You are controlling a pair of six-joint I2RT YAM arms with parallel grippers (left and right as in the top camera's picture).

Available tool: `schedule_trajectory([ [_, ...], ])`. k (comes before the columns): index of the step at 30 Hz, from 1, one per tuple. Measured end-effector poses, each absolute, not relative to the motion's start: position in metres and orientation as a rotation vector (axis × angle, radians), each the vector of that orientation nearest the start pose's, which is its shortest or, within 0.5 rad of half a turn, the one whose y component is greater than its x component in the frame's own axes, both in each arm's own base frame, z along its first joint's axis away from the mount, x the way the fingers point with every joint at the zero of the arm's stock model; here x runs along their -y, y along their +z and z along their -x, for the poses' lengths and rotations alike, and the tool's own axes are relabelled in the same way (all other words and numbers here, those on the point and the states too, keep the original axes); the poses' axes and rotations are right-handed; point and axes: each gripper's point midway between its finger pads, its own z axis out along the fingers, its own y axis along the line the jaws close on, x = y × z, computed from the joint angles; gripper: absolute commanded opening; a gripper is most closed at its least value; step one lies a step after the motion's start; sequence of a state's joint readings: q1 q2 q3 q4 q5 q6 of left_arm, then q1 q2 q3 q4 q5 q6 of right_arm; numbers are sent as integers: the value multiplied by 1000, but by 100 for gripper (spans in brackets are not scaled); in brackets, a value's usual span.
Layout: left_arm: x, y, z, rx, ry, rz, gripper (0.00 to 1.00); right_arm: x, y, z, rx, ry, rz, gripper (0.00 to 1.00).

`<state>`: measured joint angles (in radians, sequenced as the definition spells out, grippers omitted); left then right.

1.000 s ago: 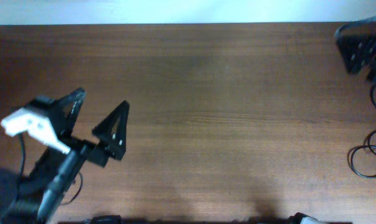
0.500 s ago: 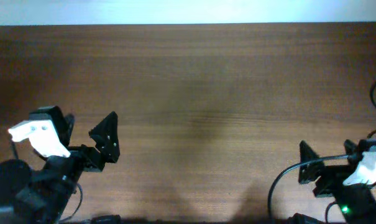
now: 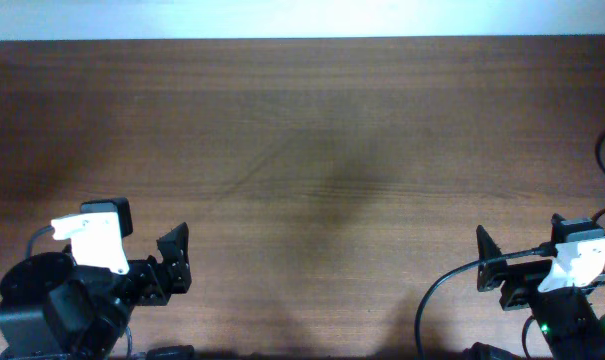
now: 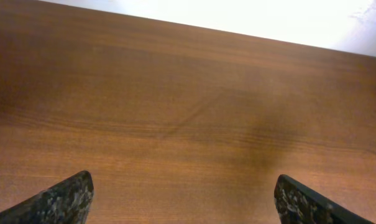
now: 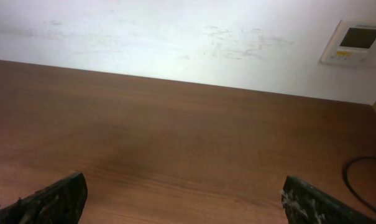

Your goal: Untangle cables

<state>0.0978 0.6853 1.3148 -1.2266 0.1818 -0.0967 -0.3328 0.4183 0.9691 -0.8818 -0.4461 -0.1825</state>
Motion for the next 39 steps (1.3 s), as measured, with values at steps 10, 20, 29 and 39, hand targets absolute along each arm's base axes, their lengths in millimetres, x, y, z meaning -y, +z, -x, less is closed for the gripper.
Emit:
schedule_trajectory([
  [10, 20, 341, -183, -2142, -235, 76, 99, -14, 325, -187, -1865, 67, 164, 99],
  [20, 28, 288, -136, -2430, -290, 115, 99, -14, 325, -187, -1864, 66, 164, 99],
  [29, 18, 371, -209, -1958, -172, -33, 99, -14, 324, -187, -1866, 67, 163, 99],
  [39, 20, 315, -233, -1550, -111, -130, 99, -14, 324, -187, -1866, 67, 165, 99],
])
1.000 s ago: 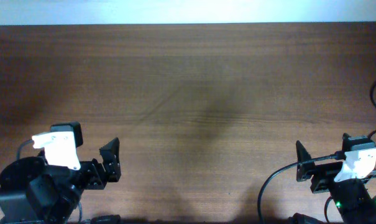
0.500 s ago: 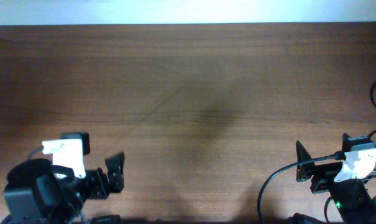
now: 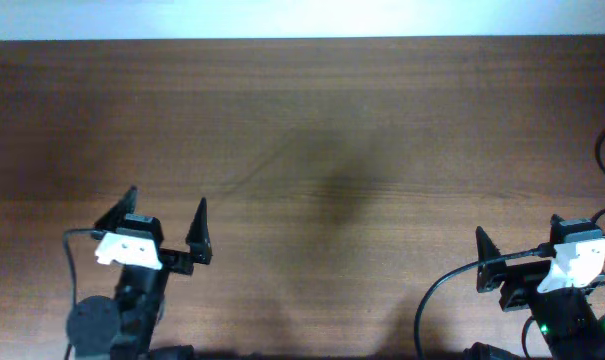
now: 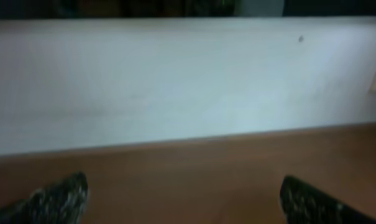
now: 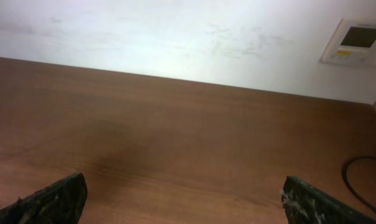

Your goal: Untangle cables

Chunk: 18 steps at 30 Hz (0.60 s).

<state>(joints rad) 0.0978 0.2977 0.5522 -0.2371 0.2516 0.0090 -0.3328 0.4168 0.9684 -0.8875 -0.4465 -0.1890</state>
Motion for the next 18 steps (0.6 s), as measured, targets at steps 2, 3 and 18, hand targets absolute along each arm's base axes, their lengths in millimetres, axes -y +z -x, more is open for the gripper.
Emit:
schedule_trajectory([
  [2, 24, 313, -238, -1454, -117, -162, 99, -14, 324, -187, -1866, 67, 164, 99],
  [3, 26, 313, -239, -1410, -114, -175, 99, -14, 324, -187, -1866, 67, 164, 99],
  [18, 18, 232, -252, -1459, -78, -107, 99, -14, 324, -187, -1866, 66, 166, 99],
])
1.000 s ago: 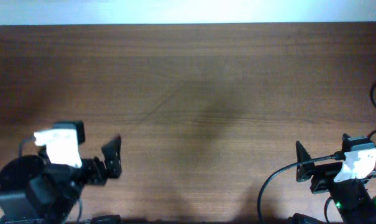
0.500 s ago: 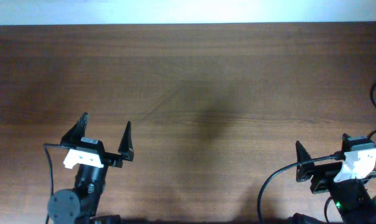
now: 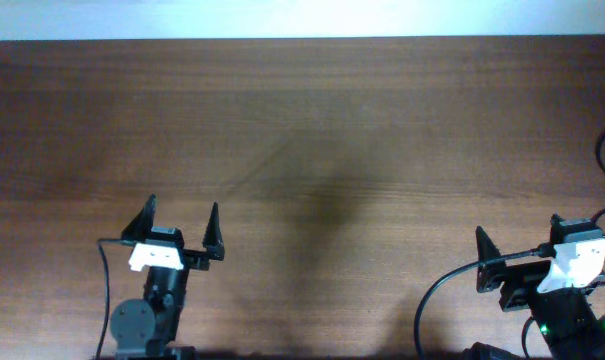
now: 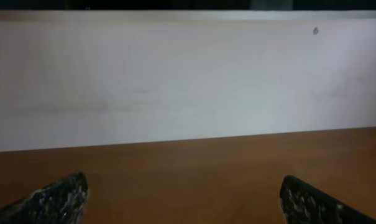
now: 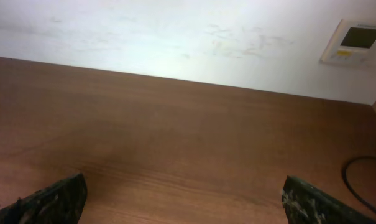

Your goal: Untangle cables

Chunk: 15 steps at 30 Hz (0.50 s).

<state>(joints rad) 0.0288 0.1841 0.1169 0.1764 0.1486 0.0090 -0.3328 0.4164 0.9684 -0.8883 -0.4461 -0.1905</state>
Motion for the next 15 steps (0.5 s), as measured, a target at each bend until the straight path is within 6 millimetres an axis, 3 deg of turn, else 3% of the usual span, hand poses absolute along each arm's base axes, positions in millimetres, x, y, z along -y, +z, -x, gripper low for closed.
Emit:
schedule_trajectory([
  [6, 10, 236, -239, -1355, -35, -67, 99, -14, 324, -187, -1866, 66, 166, 99],
  [11, 12, 231, -240, -1366, 34, -115, 99, -14, 324, -187, -1867, 66, 165, 99],
  [13, 12, 216, -243, -1426, 80, -153, 99, -14, 324, -187, -1866, 65, 166, 99],
  [15, 11, 188, -246, -1529, 100, -175, 99, -14, 324, -187, -1866, 65, 166, 99],
])
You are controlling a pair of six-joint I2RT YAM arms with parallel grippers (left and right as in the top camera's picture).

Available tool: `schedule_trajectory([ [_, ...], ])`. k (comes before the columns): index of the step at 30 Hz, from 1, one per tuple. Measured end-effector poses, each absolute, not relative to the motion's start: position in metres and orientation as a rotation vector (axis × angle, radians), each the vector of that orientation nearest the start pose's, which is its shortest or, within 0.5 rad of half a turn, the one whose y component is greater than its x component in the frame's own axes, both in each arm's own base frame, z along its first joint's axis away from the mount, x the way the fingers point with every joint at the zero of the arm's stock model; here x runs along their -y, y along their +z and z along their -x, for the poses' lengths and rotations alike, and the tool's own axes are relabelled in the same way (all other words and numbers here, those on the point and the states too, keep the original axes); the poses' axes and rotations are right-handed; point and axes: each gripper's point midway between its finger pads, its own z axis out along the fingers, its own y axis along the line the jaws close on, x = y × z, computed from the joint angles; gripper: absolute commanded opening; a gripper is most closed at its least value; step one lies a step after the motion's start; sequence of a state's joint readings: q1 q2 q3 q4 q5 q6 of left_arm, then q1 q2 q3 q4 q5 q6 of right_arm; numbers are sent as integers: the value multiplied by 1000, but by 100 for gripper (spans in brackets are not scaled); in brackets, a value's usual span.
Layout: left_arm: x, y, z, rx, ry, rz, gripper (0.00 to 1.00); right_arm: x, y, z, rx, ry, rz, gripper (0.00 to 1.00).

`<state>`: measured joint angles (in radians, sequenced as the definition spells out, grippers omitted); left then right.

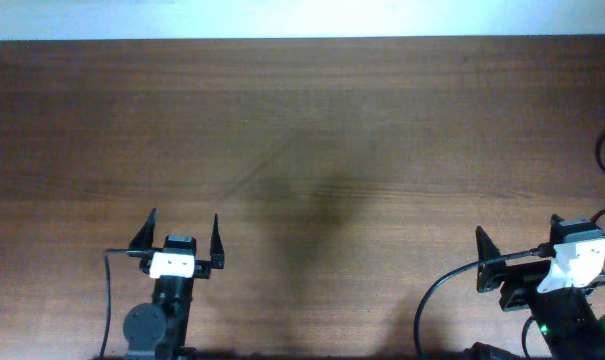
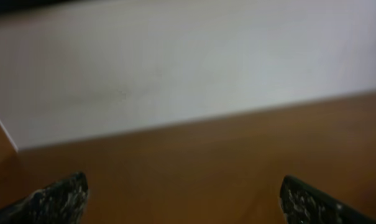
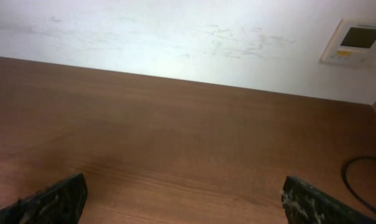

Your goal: Untangle cables

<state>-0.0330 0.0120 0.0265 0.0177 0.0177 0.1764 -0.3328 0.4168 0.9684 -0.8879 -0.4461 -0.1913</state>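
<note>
No tangled cables show on the brown table (image 1: 312,120). The only loose cable is a black loop (image 1: 604,155) at the table's right edge, also seen low right as a black cable (image 3: 360,179). My left gripper (image 1: 179,236) stands open near the front edge, left of centre, facing the far wall, with only table between its fingertips (image 2: 57,198). My right gripper (image 1: 492,262) stands open at the front right, its fingers (image 3: 312,198) wide apart with nothing between them.
A white wall (image 3: 175,37) runs behind the table, with a small wall panel (image 3: 354,40) at the right. The arms' own black leads trail at the front edge (image 1: 432,300). The table's left end shows in the left wrist view.
My left gripper has drawn slightly nearer the front edge, and its view now takes in the table's left end. The right arm has not moved.
My left gripper first sat at the front left corner, angled across the table. Then it stood farther out, facing the far wall. After that it was more to the right, and now slightly nearer the front. The right gripper stayed still and open.
</note>
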Motion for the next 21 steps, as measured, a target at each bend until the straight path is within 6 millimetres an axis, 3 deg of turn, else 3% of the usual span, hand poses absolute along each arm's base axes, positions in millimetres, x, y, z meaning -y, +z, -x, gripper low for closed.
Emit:
schedule_trajectory([
  [3, 10, 158, -246, -1641, 113, -193, 99, -14, 324, -187, -1867, 66, 166, 99],
  [7, 9, 158, -246, -1640, 129, -201, 99, -14, 324, -187, -1866, 65, 167, 99],
  [15, -12, 160, -245, -1641, 70, 65, 99, -14, 324, -187, -1866, 65, 167, 99],
  [21, -16, 161, -245, -1637, 75, 95, 99, -14, 324, -187, -1866, 66, 166, 99],
])
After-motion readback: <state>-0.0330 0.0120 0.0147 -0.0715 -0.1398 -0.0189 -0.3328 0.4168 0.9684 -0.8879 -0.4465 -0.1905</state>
